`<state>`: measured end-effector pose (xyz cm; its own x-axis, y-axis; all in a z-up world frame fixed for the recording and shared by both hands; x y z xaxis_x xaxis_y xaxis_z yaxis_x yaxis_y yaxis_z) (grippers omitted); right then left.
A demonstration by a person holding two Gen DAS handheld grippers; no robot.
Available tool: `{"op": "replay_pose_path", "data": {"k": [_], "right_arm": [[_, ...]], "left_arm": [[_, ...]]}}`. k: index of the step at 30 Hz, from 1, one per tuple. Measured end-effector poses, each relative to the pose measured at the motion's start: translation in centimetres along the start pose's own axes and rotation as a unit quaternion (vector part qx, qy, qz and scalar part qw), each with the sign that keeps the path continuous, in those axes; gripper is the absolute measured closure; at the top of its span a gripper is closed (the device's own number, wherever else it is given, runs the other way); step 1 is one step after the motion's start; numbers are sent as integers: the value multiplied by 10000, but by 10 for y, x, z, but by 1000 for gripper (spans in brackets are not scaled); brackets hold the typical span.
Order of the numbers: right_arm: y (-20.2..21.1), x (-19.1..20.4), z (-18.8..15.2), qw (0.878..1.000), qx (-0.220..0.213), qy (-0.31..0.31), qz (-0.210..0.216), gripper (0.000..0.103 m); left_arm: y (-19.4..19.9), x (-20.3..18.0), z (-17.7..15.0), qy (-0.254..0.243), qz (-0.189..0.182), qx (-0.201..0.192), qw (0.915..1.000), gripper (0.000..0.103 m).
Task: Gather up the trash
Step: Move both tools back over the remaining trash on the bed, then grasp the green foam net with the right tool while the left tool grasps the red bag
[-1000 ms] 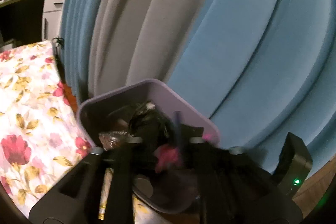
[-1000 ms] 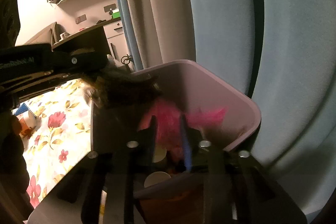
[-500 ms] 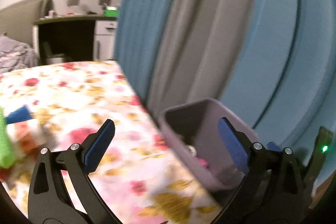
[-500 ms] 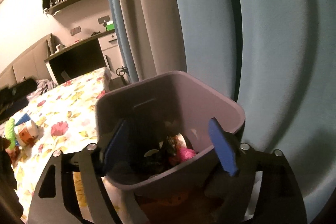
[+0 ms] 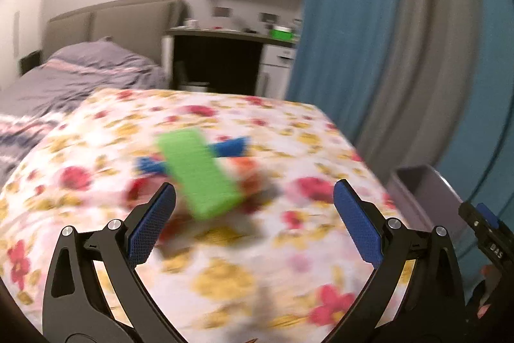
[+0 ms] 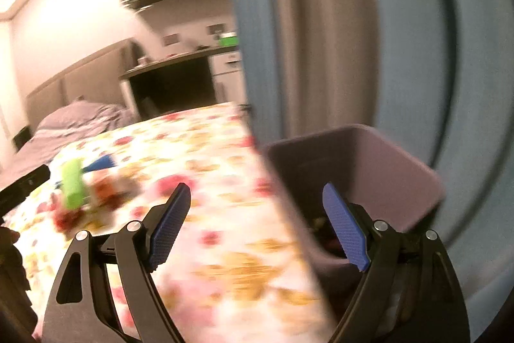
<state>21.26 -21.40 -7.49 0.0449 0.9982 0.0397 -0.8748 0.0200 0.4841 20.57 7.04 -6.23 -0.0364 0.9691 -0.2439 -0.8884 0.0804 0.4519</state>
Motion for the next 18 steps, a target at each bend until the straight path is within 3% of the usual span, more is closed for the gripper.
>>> {"op": "replay_pose_path", "data": {"k": [3, 8, 12, 18], "right_arm": [[5, 50, -6, 9988, 86, 250, 402, 21], [13, 132, -19, 9934, 185, 703, 886, 21], [13, 182, -24, 9884, 192, 995, 1129, 21], [3, 235, -29, 9835, 306, 1232, 1290, 21]], "left_arm": [[26, 49, -3, 94, 567, -161, 9982, 6], [59, 110, -9, 298, 1192, -313, 9919, 6], [79, 153, -16, 632, 1356, -343, 9882, 6], [95, 181, -21, 735, 1465, -417, 9856, 6]]}}
Point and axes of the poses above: each gripper's, at about its wrist camera, not at the fingertips, and y roughly against the way its jaws point, x to its left, z to its top, the point moved 8 cm from there along -y, roughly the way its jaws point, and after that the axes turned 11 degrees about -z, right-handed, at the moved point
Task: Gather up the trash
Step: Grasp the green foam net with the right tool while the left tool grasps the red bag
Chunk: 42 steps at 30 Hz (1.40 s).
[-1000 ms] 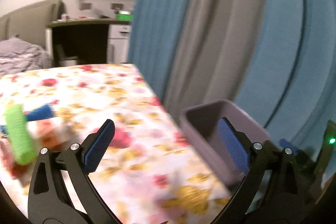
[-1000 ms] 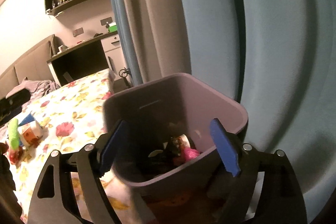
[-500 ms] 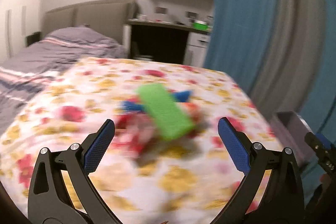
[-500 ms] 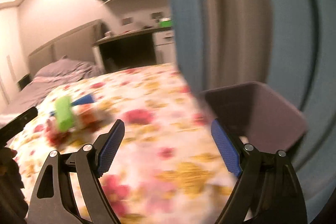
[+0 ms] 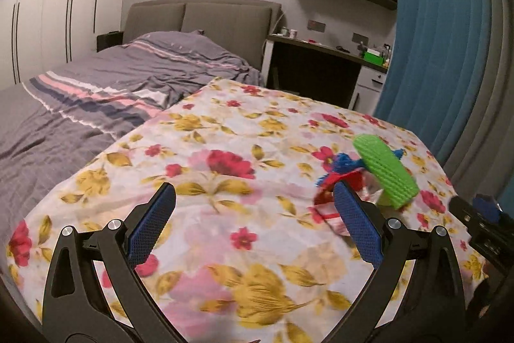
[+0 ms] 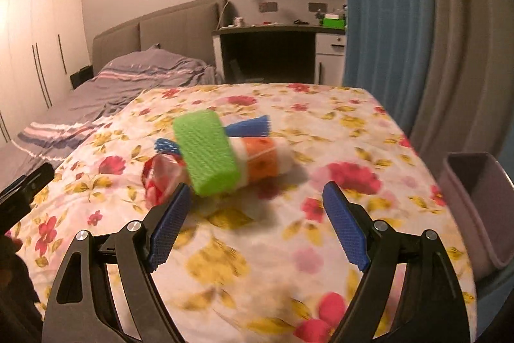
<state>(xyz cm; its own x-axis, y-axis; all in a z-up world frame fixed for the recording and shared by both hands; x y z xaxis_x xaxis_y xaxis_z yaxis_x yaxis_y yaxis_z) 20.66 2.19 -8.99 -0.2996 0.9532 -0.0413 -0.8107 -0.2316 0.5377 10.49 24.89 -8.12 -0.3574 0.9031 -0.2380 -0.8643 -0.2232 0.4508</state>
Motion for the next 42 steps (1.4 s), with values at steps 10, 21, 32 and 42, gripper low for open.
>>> {"op": "replay_pose_path", "data": {"k": [10, 21, 32, 42], "right_arm": [[-48, 36, 8, 9996, 251, 109, 97, 29], [-55, 43, -7, 9980, 458, 186, 388, 88], [-6, 0, 3, 9992, -74, -305, 228, 88], [15, -36, -13, 9978, -88, -633, 171, 88]], "left_arm": [[-8, 8, -4, 1, -146, 58, 9999, 6], [-27, -14, -13, -170, -502, 250, 9983, 6], [-62, -74, -25, -430, -1237, 672, 9891, 6], [-116, -98, -38, -434, -1546, 1290, 9786, 30]]}}
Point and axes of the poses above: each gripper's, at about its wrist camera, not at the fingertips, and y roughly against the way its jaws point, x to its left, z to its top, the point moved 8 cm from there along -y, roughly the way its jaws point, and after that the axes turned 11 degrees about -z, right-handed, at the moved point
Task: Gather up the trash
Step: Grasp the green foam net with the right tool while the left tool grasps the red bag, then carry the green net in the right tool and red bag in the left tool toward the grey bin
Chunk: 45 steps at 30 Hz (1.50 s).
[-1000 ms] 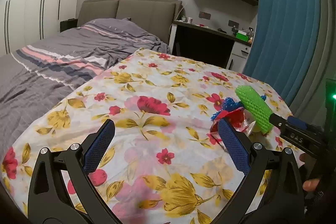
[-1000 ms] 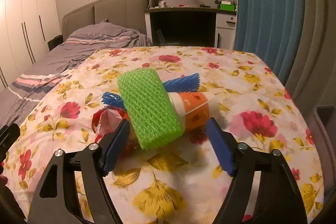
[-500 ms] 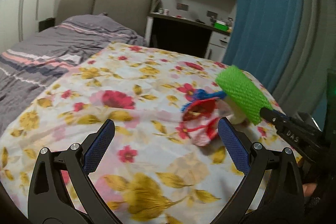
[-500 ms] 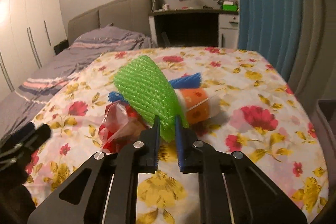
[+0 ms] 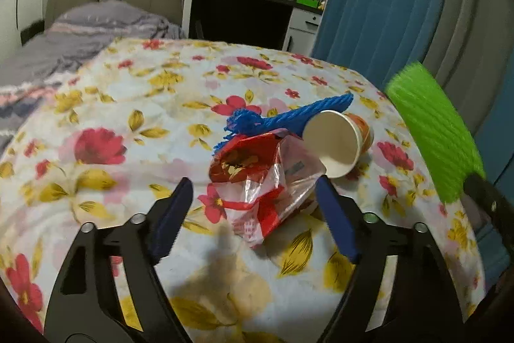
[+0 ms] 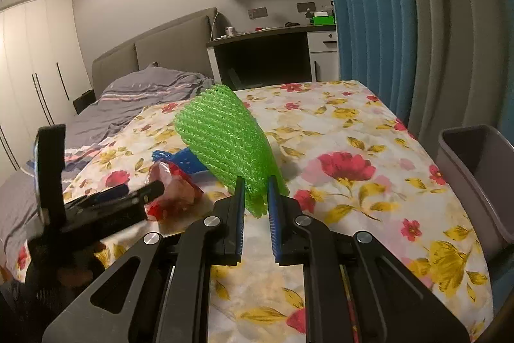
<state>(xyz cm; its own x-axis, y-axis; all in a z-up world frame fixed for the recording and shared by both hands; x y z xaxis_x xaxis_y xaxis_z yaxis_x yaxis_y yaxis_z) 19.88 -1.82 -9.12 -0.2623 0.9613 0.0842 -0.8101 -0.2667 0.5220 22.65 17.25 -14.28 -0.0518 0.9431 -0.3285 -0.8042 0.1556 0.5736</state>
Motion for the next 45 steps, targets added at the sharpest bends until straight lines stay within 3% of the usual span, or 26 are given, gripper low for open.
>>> {"op": "replay_pose_path", "data": {"k": [4, 9, 12, 24, 33, 45], "right_arm": [[1, -7, -4, 10000, 25, -83, 23, 88], [2, -7, -8, 9999, 68, -110, 81, 88], [3, -11, -10, 9999, 78, -137, 71, 88], [28, -26, -13, 9996, -42, -286, -61, 88], [53, -39, -24, 9993, -75, -336, -138, 88], [79, -79, -29, 9980, -173, -490, -365, 88]], "left_arm": [[-3, 4, 3, 242, -212, -7, 9995, 35], [-15, 3, -2, 184, -280, 214, 9992, 74], [-11, 2, -2, 155, -281, 184, 9993, 90], [72, -20, -3, 27, -166, -695, 9974, 91], [95, -49, -4, -246, -233, -827, 9960, 91], [93, -115, -9, -736, -543, -793, 9926, 91]]}}
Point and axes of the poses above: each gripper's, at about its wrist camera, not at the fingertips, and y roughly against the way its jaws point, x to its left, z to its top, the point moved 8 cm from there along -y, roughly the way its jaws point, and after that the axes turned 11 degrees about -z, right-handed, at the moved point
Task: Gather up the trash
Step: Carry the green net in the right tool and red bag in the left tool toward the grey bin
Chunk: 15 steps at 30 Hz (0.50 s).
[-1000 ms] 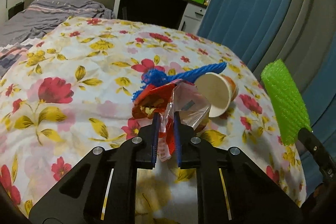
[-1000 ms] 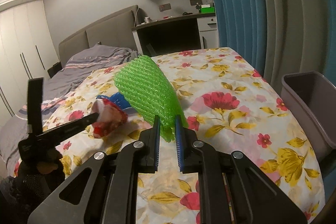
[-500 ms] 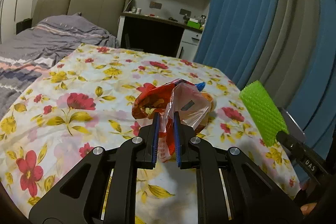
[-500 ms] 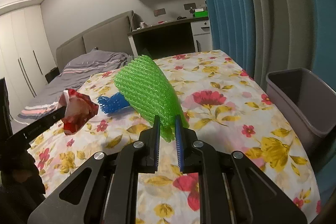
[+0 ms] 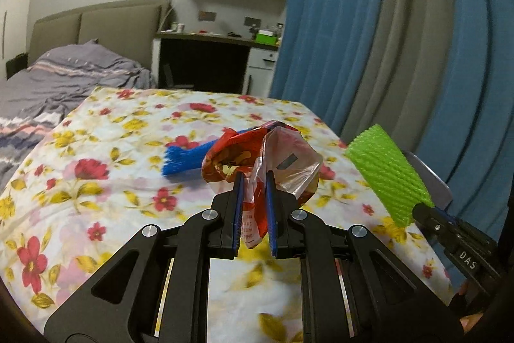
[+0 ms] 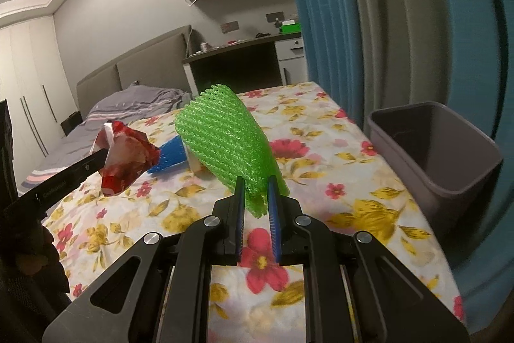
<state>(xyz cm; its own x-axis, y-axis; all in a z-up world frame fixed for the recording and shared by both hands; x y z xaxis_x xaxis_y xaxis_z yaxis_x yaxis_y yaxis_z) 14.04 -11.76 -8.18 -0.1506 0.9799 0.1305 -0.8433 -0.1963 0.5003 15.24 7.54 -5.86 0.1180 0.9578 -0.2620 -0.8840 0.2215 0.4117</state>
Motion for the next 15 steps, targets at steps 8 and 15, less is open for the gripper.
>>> {"op": "replay_pose_path", "data": {"k": [8, 15], "right_arm": [[9, -31, 7, 9997, -97, -126, -201, 88], [14, -56, 14, 9989, -186, -218, -382, 88]], "left_arm": [[-21, -42, 3, -275, -268, 97, 9992, 91], [-42, -74, 6, -431, -506, 188, 9976, 91]]}}
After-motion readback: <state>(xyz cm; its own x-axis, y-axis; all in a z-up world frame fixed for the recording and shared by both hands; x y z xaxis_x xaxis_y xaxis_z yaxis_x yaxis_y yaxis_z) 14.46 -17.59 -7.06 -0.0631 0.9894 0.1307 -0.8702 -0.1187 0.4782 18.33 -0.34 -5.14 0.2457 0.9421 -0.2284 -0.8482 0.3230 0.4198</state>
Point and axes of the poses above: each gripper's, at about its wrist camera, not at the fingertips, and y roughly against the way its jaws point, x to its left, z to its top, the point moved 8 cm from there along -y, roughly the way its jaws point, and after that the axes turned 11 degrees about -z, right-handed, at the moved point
